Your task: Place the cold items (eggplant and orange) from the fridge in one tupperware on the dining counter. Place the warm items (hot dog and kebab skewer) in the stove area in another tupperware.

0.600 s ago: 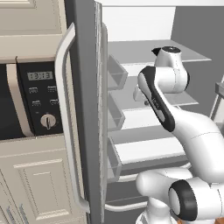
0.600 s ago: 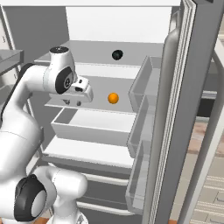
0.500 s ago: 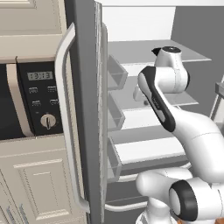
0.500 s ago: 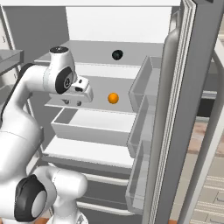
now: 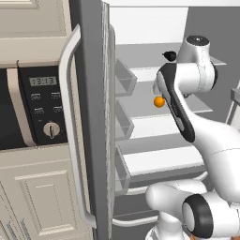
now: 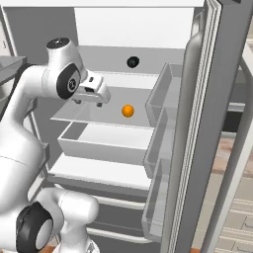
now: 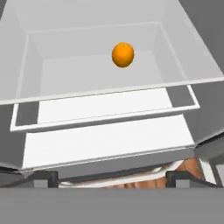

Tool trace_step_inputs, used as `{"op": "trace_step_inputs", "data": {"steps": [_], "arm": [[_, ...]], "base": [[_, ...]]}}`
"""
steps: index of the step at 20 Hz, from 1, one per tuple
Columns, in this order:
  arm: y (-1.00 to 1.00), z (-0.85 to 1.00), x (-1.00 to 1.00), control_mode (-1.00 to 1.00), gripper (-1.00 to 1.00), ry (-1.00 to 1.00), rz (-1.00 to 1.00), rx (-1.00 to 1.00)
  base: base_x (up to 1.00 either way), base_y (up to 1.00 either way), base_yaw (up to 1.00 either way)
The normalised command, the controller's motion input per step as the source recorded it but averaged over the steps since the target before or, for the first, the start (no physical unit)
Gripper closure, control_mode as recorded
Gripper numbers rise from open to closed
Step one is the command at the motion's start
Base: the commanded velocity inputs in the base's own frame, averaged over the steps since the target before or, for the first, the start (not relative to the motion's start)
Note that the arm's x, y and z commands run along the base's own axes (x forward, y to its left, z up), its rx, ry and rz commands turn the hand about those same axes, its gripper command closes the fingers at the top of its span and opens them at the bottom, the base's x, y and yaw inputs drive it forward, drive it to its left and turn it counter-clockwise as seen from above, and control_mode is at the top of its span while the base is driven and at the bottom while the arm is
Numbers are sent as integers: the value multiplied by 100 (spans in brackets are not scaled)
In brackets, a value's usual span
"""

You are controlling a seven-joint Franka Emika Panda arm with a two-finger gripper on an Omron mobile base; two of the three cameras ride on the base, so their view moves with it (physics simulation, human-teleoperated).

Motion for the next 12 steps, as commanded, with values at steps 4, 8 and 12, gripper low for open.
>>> {"op": "trace_step_inputs", "data": {"steps": [4,8,12], "arm": [[-66,96,0,-100,-100,-1,-27,-8],[-71,91,20,-100,-100,-12,-25,-4],[-23,29,52,-100,-100,-28,-9,0]], "base": [[0,0,0],[0,0,0],[0,0,0]]}}
